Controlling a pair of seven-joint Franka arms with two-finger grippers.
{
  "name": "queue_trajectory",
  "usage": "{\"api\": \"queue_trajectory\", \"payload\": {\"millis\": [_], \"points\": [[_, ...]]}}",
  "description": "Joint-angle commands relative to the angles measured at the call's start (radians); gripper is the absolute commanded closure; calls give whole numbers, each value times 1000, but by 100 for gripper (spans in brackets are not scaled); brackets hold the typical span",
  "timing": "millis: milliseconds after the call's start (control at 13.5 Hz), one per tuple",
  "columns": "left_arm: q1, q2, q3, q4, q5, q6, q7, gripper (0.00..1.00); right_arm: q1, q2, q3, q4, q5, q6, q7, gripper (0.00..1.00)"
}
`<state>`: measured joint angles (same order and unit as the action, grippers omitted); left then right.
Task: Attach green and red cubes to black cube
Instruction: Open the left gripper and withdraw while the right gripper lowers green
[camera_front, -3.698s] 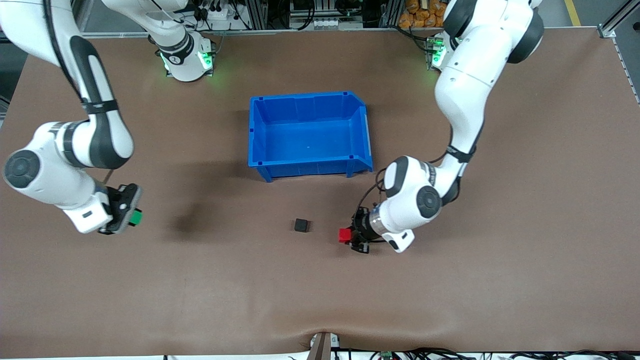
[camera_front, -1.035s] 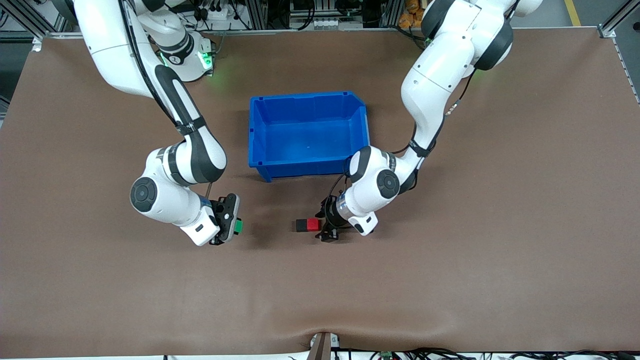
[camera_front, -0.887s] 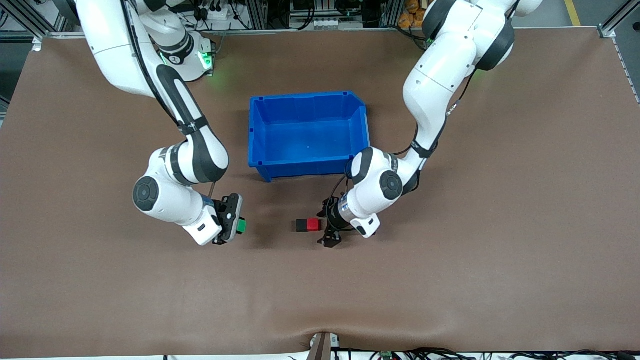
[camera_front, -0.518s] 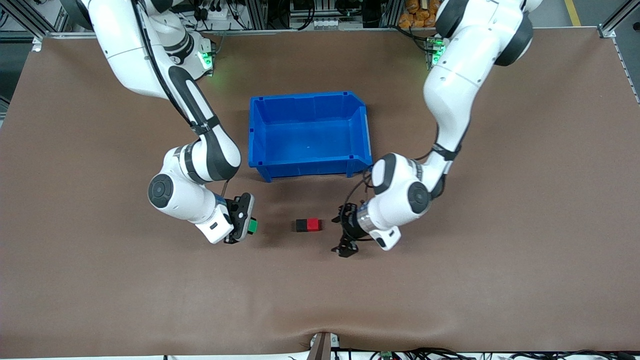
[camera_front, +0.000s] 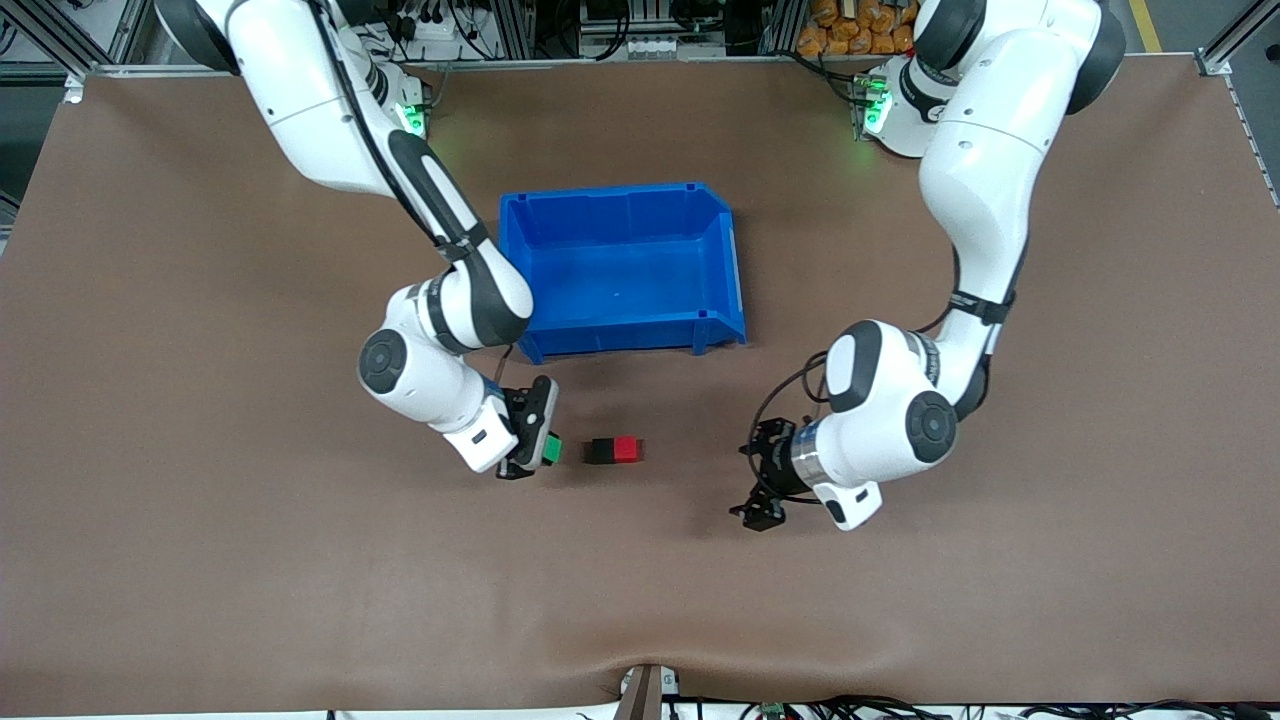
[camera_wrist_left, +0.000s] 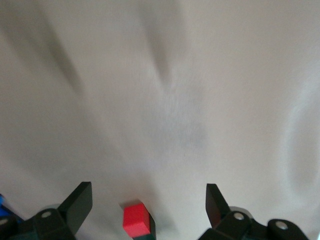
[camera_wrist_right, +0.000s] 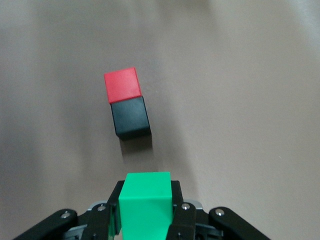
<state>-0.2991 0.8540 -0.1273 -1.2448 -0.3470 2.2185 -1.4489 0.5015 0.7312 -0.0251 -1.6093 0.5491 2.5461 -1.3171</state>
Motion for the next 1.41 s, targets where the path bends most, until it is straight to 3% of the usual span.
{"api": "queue_trajectory", "payload": {"millis": [0,370,887,1183,1331], "points": [[30,-64,3,-24,124,-68,80,0,18,22,-7,22,38,13,6,100],[118,-151,3,-25,239,-189,427,0,26,48,-7,25,51,11,24,100],[279,-317,5,-25,292,-382,797,0,55,76,-9,51,32,13,50,100],[313,-446,5,-27,465,-480,1022,0,65,96,-10,81,17,13,49,100],[345,-504,3,-27,484,-534,1096,0,65,97,-10,81,14,13,49,100]]}}
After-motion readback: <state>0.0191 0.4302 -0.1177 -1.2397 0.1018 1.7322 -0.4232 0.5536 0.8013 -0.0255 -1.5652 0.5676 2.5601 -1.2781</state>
